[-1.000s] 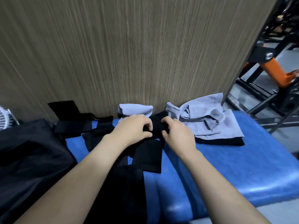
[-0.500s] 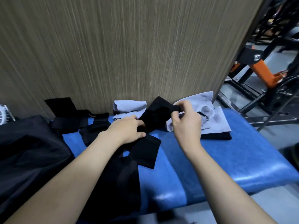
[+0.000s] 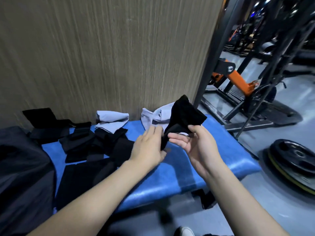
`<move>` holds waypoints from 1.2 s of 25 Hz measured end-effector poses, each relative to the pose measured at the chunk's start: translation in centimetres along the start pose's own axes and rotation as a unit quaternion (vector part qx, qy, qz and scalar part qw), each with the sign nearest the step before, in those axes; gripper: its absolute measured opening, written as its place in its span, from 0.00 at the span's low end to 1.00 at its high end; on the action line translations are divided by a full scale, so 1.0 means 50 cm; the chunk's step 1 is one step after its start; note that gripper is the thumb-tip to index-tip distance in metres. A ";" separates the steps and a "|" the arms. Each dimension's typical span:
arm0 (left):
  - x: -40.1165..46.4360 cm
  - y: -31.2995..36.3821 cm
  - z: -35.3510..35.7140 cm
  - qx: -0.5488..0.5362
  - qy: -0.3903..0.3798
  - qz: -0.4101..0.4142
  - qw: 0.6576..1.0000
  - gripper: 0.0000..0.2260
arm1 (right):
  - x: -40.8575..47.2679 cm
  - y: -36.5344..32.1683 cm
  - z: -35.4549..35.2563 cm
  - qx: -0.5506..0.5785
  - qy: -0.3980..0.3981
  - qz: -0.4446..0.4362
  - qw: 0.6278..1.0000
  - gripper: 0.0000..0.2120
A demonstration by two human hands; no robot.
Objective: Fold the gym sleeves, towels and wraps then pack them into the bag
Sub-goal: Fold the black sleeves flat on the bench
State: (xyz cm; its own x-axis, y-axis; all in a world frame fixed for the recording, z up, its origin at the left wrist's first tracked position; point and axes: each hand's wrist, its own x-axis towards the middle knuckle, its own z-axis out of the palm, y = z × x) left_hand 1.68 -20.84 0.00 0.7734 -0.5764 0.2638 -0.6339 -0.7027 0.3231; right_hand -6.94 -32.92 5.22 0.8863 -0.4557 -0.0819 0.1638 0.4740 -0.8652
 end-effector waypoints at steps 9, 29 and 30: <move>-0.034 0.007 0.003 0.084 0.151 0.137 0.975 0.18 | 0.013 -0.047 -0.230 -0.206 0.113 0.007 0.972 0.07; -0.060 -0.069 0.040 0.119 -0.130 0.094 0.980 0.15 | 0.087 0.022 -0.347 -0.739 0.014 -0.024 0.673 0.15; -0.061 -0.070 0.039 0.120 -0.125 0.093 0.980 0.15 | 0.088 0.018 -0.345 -0.731 0.024 -0.021 0.682 0.14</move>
State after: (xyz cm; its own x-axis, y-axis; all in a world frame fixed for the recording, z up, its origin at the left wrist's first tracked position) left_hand 1.54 -17.45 -3.71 0.6391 -0.7670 0.0575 -0.7691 -0.6365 0.0590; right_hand -10.37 -47.51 -4.46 0.8736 -0.4859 -0.0269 -0.4482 -0.7818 -0.4334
